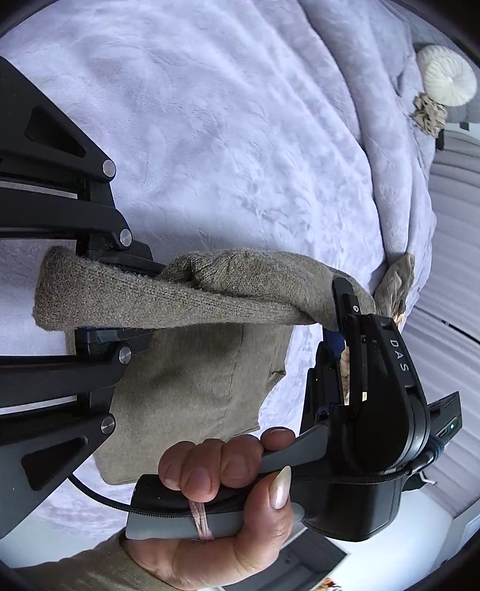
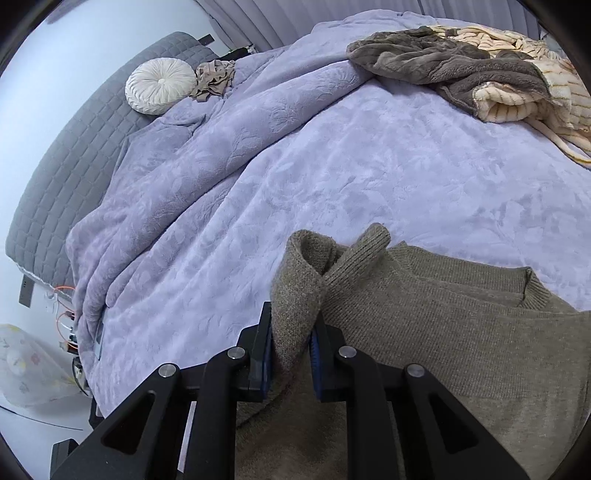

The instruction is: Fold small clothes

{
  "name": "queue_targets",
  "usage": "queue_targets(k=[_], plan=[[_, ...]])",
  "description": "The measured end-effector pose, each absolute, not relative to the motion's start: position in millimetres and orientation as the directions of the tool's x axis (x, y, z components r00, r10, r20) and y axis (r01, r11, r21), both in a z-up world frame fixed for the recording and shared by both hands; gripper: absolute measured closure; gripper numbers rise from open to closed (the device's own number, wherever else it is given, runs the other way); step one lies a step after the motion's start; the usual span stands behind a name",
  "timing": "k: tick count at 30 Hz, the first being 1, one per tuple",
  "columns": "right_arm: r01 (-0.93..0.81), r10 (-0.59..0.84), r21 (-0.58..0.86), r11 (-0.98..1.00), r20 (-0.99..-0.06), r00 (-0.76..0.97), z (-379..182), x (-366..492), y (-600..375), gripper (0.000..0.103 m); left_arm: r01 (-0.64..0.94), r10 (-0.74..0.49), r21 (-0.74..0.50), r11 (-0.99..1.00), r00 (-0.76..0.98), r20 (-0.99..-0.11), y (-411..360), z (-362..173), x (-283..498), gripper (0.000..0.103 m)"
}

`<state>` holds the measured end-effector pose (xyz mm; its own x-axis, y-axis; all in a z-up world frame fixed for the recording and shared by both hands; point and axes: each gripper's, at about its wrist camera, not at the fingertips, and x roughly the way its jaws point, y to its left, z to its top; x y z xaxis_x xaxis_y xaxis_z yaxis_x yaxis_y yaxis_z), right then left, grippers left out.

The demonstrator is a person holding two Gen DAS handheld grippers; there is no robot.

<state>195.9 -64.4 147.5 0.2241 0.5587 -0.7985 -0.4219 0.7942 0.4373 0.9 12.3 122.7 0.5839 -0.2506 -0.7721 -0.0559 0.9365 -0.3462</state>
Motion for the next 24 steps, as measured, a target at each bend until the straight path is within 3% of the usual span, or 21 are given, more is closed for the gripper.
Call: queue_targets(k=[9, 24], plan=[[-0.403, 0.595, 0.480, 0.779, -0.769, 0.233, 155.7, 199.1, -107.1, 0.085, -0.041, -0.154, -0.211, 0.977, 0.551, -0.820, -28.3, 137.9, 10.5, 0.083], [-0.396, 0.626, 0.509, 0.765, -0.733, 0.266, 163.4, 196.7, -178.5, 0.085, 0.031, -0.134, -0.138, 0.990, 0.529, -0.838, -83.6, 143.0, 26.0, 0.083]])
